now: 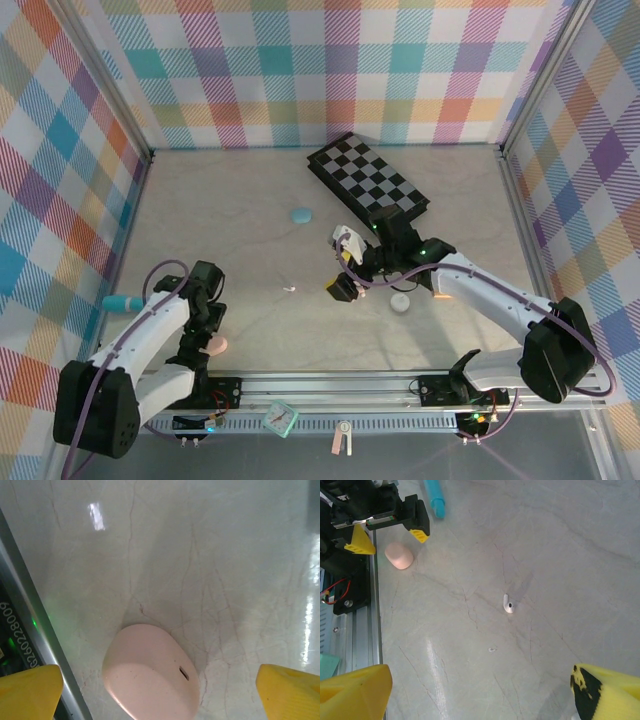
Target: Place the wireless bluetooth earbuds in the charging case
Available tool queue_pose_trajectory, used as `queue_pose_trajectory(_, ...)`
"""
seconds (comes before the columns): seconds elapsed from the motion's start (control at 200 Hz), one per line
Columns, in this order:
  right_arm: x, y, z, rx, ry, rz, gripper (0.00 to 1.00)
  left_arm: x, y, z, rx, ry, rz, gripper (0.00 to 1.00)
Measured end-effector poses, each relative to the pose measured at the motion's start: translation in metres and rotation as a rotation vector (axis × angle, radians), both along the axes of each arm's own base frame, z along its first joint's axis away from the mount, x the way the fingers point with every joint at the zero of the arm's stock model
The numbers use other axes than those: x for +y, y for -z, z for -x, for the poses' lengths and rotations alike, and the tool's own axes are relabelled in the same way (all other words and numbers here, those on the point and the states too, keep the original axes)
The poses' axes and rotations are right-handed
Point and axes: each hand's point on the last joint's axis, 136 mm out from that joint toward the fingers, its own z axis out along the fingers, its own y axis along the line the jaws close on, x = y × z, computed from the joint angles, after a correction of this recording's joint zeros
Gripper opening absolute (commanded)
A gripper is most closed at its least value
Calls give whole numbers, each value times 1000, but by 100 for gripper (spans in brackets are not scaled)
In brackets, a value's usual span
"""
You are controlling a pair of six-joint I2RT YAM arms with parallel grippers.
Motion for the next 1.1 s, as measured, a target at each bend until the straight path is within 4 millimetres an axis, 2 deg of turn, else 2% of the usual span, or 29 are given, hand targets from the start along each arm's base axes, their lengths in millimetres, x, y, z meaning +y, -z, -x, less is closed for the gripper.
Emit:
queue_pose_trajectory(0.14, -3, 1, 2, -2, 8, 3, 92, -9, 10, 3, 74, -23, 38, 96)
queue_pose_trajectory(0.285, -4, -1, 1, -8, 17, 3, 92, -14, 16, -4, 79, -35, 57, 81)
queue_pose_trajectory(0.56, -6, 3, 2, -8, 24, 10, 92, -7, 12, -5, 69, -42, 25, 72)
queue_pose_trajectory(0.795, -6, 4, 2, -9, 24, 9, 92, 0, 15, 4, 52, -69, 15, 59)
queue_pose_trajectory(0.88, -6, 4, 2, -8, 24, 10, 92, 1, 18, 9, 62, -72, 13, 51)
queue_pose_trajectory(0.96, -6, 4, 2, -6, 26, 9, 92, 0, 19, 5, 46, -70, 17, 44)
queue_pose_trajectory(1.1, -6, 4, 1, 2, 33, 7, 92, 0, 18, 3, 36, -67, 18, 38)
